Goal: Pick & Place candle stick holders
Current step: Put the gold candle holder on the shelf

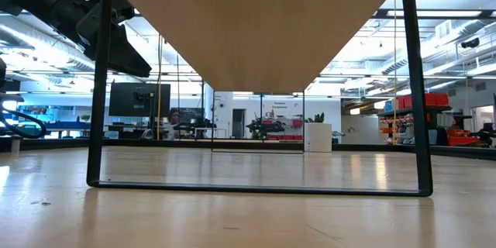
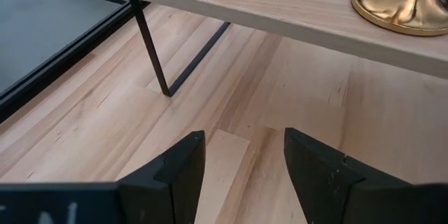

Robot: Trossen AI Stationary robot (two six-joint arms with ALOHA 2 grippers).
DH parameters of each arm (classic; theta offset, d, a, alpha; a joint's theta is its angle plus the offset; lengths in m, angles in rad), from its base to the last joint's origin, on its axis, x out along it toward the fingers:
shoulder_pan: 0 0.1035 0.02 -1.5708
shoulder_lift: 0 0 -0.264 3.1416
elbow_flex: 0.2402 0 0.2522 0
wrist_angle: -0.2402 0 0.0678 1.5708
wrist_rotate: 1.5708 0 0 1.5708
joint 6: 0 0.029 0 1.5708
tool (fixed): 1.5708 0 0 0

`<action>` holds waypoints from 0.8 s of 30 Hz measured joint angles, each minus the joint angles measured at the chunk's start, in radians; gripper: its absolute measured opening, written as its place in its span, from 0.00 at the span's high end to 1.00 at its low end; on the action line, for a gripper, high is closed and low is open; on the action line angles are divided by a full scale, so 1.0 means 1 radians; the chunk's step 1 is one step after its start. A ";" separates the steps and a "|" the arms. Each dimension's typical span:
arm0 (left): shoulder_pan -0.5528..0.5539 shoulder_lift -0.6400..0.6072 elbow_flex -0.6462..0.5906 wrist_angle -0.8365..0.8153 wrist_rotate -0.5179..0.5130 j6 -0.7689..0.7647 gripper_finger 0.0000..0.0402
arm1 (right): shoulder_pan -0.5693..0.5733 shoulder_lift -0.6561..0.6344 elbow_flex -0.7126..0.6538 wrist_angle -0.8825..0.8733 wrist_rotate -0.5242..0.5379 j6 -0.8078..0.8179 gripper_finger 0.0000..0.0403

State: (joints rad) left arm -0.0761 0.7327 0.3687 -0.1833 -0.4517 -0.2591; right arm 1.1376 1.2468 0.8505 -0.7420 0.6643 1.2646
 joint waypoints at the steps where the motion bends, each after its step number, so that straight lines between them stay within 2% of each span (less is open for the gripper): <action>1: 0.000 0.000 0.000 0.000 0.000 0.000 0.51 | -0.001 0.006 -0.014 0.017 0.002 0.006 0.70; 6: 0.000 0.000 0.000 0.001 0.000 -0.014 0.51 | 0.000 0.016 -0.097 0.137 0.010 0.013 0.70; 12: 0.000 0.000 0.000 0.001 0.000 -0.014 0.51 | -0.002 0.016 -0.208 0.335 0.104 -0.010 0.70; 17: 0.000 0.000 0.000 0.002 0.000 -0.015 0.51 | -0.015 0.016 -0.299 0.487 0.107 -0.017 0.70; 24: 0.000 0.000 0.000 0.001 0.000 -0.017 0.51 | -0.053 0.016 -0.387 0.792 0.107 -0.179 0.70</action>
State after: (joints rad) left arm -0.0761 0.7329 0.3687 -0.1820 -0.4519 -0.2758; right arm 1.0845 1.2629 0.4637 0.0504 0.7716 1.0860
